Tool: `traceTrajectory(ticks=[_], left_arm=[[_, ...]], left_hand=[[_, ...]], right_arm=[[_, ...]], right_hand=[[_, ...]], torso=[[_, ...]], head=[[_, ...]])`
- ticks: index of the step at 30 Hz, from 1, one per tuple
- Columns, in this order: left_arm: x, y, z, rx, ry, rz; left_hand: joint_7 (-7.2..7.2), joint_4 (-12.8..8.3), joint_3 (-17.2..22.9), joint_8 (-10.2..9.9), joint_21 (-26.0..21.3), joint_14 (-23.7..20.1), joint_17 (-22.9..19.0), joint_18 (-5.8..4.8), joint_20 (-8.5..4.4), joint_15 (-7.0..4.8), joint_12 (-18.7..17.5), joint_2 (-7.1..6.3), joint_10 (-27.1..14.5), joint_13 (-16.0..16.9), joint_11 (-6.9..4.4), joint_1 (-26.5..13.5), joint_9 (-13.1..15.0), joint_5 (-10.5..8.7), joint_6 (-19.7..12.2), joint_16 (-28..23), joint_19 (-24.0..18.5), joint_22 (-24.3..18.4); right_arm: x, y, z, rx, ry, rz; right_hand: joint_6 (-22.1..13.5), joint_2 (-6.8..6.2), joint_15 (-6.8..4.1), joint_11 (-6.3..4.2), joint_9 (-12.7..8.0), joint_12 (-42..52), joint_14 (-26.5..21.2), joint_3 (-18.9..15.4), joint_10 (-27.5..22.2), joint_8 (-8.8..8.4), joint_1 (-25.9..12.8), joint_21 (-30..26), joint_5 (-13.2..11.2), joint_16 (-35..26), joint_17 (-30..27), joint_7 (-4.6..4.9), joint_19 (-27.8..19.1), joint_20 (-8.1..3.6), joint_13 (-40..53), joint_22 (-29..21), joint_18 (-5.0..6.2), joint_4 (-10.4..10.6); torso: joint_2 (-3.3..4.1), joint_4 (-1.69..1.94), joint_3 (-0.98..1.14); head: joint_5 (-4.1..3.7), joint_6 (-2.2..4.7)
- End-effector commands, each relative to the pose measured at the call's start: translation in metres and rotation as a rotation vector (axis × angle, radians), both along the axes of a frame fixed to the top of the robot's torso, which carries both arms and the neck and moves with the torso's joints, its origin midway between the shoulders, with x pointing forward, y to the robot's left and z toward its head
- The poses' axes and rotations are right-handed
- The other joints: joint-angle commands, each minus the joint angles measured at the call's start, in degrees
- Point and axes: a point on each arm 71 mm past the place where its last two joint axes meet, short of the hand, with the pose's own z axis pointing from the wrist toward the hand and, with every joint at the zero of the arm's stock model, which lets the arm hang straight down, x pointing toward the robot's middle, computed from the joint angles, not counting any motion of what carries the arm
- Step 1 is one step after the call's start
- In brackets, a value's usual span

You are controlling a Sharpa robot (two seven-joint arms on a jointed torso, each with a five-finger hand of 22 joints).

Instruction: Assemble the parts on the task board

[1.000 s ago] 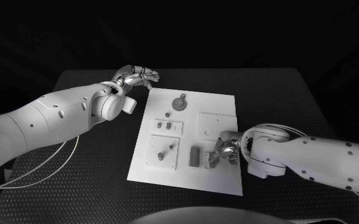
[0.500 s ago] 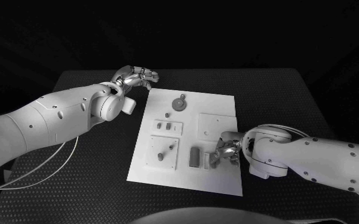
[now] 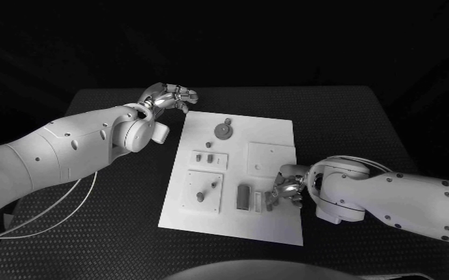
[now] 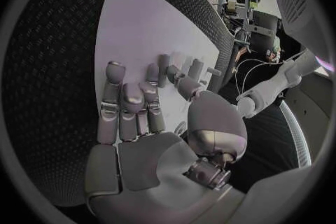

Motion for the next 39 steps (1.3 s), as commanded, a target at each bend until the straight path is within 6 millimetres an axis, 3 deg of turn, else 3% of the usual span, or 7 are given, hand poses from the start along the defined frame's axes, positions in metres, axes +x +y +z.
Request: traceTrajectory(ticks=[1,3,8,14,23,39], left_arm=[[0.0,-0.001,0.001,-0.01,-0.001,-0.011],[0.0,-0.002,0.001,-0.01,-0.001,-0.011],[0.0,-0.002,0.001,-0.011,0.0,-0.013],[0.0,-0.003,0.001,-0.011,0.001,-0.015],[0.0,-0.002,0.001,-0.01,0.002,-0.013],[-0.001,-0.002,0.001,-0.01,0.004,-0.015]], left_hand=[[-0.05,0.33,-0.01,0.03,-0.29,-0.06,0.08,1.02,-0.06,0.25,0.03,-0.01,-0.44,-0.04,-0.09,-0.6,0.07,-0.21,-0.19,-0.28,0.23,0.07],[-0.05,0.33,-0.01,0.03,-0.29,-0.06,0.08,1.02,-0.06,0.25,0.03,-0.01,-0.44,-0.04,-0.09,-0.6,0.07,-0.21,-0.19,-0.28,0.23,0.08],[-0.04,0.34,-0.01,0.03,-0.3,-0.05,0.1,1.02,-0.06,0.25,0.03,-0.02,-0.43,-0.04,-0.09,-0.6,0.08,-0.22,-0.19,-0.28,0.24,0.09],[-0.04,0.34,-0.01,0.04,-0.31,-0.05,0.11,1.02,-0.06,0.25,0.04,-0.03,-0.43,-0.04,-0.09,-0.6,0.08,-0.22,-0.19,-0.29,0.24,0.1],[-0.04,0.39,-0.02,0.05,-0.32,-0.05,0.13,1.01,-0.05,0.26,0.05,-0.03,-0.43,-0.04,-0.09,-0.63,0.08,-0.23,-0.18,-0.3,0.24,0.12],[-0.05,0.43,0.0,0.08,-0.35,-0.04,0.16,1.01,-0.06,0.25,0.07,0.0,-0.41,-0.03,-0.1,-0.61,0.09,-0.23,-0.17,-0.31,0.25,0.16]], right_arm=[[-0.001,-0.014,-0.008,-0.141,-0.029,0.035],[0.001,-0.014,-0.005,-0.177,-0.071,0.071],[0.003,-0.011,-0.002,-0.212,-0.103,0.112],[0.001,0.002,0.0,-0.226,-0.134,0.165],[0.001,0.008,0.0,-0.231,-0.137,0.187],[0.003,0.008,0.003,-0.294,-0.207,0.243]], right_hand=[[-0.65,-0.69,-0.2,0.06,-0.1,-0.49,0.05,-0.15,-0.18,-0.53,-0.2,0.26,-0.33,-0.25,0.09,0.45,0.13,0.01,-0.11,0.76,0.35,0.26],[-0.81,-1.58,-0.15,0.12,-0.14,-0.83,0.01,-0.21,-0.54,-0.65,-0.77,0.19,-0.31,-0.35,0.16,0.51,0.09,0.02,-0.3,0.72,0.35,0.94],[-1.17,-3.36,-0.04,0.25,-0.19,-1.21,-0.14,0.49,-0.86,-0.97,-3.45,-0.1,-0.33,-0.68,0.49,0.65,-0.08,-0.03,-0.03,0.59,0.35,4.94],[-1.35,-4.33,0.01,0.31,-0.13,-1.36,-0.22,0.9,-1.02,-1.08,-4.29,-0.15,-0.33,-0.84,0.74,0.71,-0.21,-0.1,0.19,0.67,0.35,6.49],[-1.37,-4.61,0.01,0.3,-0.06,-1.38,-0.21,1.31,-1.02,-1.07,-4.03,-0.1,-0.32,-0.89,0.89,0.7,-0.21,-0.15,0.32,0.75,0.35,6.91],[-1.45,-4.34,0.07,0.37,0.13,-1.56,-0.15,3.88,-0.97,-1.11,0.14,0.02,-0.28,-1.2,1.31,0.76,-0.34,-0.1,0.7,0.91,0.35,4.95]], torso=[[0.0,-0.03,-0.01],[0.0,-0.05,-0.01],[-0.01,0.01,-0.04],[0.01,-0.01,-0.09],[0.0,0.09,-0.12],[0.02,0.02,0.02]], head=[[-0.05,0.07],[-0.08,0.09],[-0.25,0.09],[-0.47,0.19],[-0.73,0.13],[-0.62,0.16]])
